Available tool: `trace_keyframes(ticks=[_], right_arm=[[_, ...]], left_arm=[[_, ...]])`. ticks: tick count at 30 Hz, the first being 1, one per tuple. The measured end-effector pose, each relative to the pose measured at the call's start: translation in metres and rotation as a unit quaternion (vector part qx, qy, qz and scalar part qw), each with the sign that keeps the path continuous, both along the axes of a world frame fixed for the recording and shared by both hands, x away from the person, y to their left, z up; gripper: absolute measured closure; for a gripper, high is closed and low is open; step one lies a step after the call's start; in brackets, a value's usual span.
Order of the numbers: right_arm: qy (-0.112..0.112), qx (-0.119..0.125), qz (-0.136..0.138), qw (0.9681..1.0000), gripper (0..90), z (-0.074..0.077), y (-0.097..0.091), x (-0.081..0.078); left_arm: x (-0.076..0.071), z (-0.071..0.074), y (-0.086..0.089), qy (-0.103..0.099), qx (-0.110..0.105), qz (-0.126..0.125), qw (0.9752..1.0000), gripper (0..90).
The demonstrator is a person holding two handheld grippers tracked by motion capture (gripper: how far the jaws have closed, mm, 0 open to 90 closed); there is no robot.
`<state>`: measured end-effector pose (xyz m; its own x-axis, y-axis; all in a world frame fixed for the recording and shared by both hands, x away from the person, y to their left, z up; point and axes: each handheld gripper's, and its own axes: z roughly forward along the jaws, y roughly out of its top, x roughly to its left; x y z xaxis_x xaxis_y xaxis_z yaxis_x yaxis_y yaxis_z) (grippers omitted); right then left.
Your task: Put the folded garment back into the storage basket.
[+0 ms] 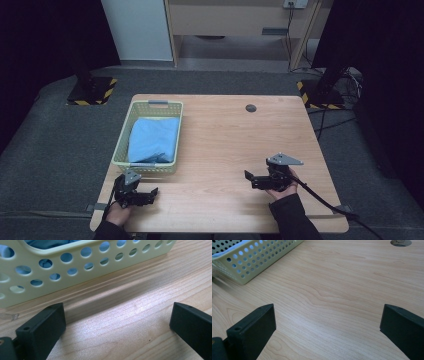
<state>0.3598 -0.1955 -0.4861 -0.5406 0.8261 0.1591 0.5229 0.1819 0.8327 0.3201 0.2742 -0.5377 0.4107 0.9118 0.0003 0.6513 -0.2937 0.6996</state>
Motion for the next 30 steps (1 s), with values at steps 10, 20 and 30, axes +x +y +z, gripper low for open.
trace_keyframes(ticks=[10,20,30], right_arm=[[-0.002,-0.004,-0.012,0.9999,0.5,-0.003,-0.011,0.002],[-0.007,-0.005,-0.023,0.9997,0.5,-0.009,-0.026,0.002],[-0.002,-0.010,-0.035,0.9993,0.5,-0.012,-0.038,0.002]], left_arm=[[0.000,0.000,0.000,0.000,0.000,0.000,1.0000,0.0],[0.000,0.000,0.000,0.000,0.000,0.000,1.0000,0.0],[0.000,0.000,0.000,0.000,0.000,0.000,1.0000,0.0]])
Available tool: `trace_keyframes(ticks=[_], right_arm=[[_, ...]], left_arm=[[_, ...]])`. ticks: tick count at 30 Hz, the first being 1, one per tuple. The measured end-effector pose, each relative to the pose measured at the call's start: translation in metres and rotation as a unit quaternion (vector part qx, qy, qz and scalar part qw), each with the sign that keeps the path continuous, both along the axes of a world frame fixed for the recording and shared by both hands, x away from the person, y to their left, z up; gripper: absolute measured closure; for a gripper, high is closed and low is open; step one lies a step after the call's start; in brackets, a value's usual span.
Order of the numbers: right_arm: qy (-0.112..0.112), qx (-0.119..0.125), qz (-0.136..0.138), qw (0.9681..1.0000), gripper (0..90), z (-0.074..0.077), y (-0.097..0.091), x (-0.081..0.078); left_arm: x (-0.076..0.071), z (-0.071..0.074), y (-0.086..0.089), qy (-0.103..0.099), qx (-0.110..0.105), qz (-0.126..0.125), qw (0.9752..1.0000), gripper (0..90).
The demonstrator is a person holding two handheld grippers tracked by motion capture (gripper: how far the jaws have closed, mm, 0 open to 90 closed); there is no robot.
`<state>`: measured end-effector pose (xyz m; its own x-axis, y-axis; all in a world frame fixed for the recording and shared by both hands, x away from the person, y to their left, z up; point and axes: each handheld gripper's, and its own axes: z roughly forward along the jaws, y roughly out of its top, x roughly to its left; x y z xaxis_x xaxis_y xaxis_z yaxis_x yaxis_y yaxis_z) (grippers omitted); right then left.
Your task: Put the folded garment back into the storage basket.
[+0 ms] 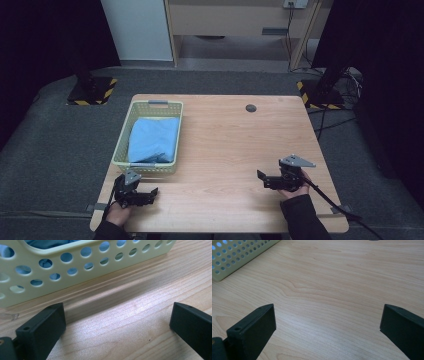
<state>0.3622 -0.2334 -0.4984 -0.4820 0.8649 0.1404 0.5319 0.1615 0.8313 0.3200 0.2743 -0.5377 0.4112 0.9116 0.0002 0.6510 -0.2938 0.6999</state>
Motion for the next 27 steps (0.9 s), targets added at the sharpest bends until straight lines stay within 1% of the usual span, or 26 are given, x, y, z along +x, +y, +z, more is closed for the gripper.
trace_keyframes(ticks=[11,15,20,24,27], right_arm=[[0.014,-0.006,-0.015,0.9998,0.4,-0.005,-0.017,0.001],[0.013,-0.009,-0.018,0.9997,0.5,-0.006,-0.022,0.001],[0.006,-0.005,-0.020,0.9998,0.5,-0.008,-0.028,0.000],[0.006,-0.006,-0.023,0.9997,0.5,-0.009,-0.032,0.000],[0.005,-0.013,-0.023,0.9996,0.5,-0.009,-0.035,0.000]], left_arm=[[0.000,0.000,0.000,0.000,0.000,0.000,1.0000,0.0],[0.000,0.000,0.000,0.000,0.000,0.000,1.0000,0.0],[0.000,0.000,0.000,0.000,0.000,0.000,1.0000,0.0],[0.000,0.000,0.000,0.000,0.000,0.000,1.0000,0.0],[0.000,0.000,0.000,0.000,0.000,0.000,1.0000,0.0]])
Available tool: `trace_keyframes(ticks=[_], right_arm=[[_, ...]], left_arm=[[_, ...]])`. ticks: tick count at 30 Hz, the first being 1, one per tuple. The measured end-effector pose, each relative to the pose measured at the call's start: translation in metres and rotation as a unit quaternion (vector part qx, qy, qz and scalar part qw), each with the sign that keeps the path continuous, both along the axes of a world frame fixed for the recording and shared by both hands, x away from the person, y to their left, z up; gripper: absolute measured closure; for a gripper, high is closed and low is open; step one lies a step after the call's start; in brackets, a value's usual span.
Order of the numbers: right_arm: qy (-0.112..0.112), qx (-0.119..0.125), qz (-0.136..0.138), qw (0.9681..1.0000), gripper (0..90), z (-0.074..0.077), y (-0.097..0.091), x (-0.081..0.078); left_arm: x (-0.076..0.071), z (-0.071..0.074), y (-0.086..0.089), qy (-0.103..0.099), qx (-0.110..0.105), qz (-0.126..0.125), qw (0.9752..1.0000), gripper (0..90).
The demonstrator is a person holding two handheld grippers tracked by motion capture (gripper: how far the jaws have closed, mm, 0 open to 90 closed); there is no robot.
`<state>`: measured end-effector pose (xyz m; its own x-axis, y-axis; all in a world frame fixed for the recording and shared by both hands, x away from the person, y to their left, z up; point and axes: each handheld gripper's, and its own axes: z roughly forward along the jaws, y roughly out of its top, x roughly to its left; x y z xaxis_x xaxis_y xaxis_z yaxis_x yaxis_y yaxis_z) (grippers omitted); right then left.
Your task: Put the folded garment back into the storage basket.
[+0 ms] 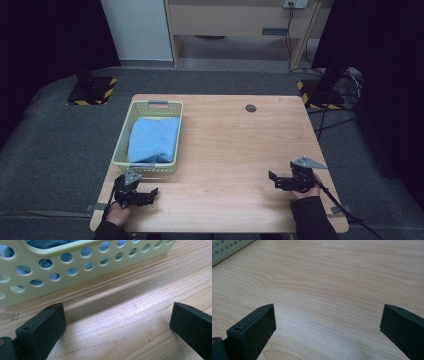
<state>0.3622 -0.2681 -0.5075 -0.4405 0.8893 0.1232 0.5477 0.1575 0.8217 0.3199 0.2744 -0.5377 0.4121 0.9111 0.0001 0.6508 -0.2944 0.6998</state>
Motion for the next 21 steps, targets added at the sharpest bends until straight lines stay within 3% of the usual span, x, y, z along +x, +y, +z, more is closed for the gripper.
trace_keyframes(ticks=[21], right_arm=[[0.006,-0.015,-0.007,0.9998,0.5,-0.006,-0.019,-0.002]], left_arm=[[0.000,0.000,0.000,0.000,0.001,-0.001,1.0000,0.0]])
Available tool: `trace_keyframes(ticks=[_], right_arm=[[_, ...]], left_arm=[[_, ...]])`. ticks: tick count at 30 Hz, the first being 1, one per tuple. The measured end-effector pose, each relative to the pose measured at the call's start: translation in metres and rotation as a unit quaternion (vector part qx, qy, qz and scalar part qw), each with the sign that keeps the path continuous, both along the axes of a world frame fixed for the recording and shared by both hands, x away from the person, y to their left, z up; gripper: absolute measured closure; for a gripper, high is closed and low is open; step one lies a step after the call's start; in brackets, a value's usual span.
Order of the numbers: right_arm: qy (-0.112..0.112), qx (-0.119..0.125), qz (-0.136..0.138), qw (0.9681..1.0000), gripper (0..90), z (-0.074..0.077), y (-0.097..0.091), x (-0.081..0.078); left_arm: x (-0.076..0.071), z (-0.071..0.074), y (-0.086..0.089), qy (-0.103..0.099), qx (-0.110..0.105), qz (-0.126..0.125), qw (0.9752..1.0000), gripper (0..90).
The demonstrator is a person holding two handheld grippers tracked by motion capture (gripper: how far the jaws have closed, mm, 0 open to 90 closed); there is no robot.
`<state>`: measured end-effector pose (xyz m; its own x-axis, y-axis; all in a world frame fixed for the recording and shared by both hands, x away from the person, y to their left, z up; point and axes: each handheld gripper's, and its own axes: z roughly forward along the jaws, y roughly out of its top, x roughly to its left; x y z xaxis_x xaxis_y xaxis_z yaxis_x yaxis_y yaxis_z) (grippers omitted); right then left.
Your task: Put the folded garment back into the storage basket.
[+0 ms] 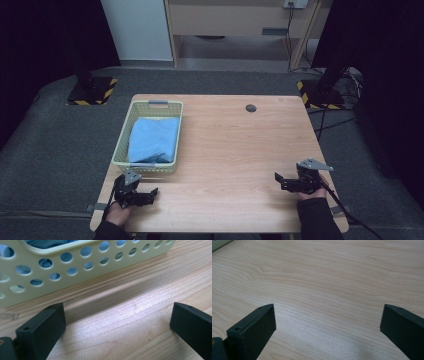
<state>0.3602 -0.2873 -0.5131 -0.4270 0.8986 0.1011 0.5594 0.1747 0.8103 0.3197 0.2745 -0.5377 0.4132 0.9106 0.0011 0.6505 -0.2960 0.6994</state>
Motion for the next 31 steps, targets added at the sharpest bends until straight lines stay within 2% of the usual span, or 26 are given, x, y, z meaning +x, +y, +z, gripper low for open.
trace_keyframes(ticks=[31], right_arm=[[0.000,-0.015,-0.009,0.9998,0.5,-0.002,-0.028,-0.006]], left_arm=[[0.000,0.000,0.000,0.000,0.000,0.000,1.0000,0.0]])
